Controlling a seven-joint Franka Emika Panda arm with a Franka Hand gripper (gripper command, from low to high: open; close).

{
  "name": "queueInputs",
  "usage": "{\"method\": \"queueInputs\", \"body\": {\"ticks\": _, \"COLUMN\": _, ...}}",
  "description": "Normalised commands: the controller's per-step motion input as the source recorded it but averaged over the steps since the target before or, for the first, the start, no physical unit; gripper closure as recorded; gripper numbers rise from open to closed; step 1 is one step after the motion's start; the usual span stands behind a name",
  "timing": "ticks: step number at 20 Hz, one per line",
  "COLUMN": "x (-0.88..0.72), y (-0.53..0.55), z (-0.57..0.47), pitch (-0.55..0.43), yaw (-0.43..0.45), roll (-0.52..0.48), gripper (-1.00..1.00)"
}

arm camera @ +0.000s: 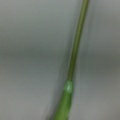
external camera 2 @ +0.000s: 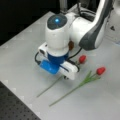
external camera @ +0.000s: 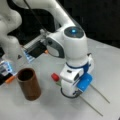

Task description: Flower insertion into a vase

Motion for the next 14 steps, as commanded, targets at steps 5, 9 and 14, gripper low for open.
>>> {"method": "queueInputs", "body": {"ticks": 5, "x": 0.04, "y": 0.0, "z": -0.25, "pitch": 0.047, "yaw": 0.072, "roll": 0.024, "gripper": -1.0}}
{"method": "queueInputs", "body": {"ticks": 9, "x": 0.03, "y": 0.02, "z": -0.25, "pitch": -0.007, "yaw": 0.086, "roll": 0.038, "gripper": -1.0}}
{"method": "queueInputs", "body": {"ticks": 14, "x": 0.02, "y": -0.01, "z": -0.15, "pitch": -0.043, "yaw": 0.085, "roll": 0.048, "gripper": -1.0}}
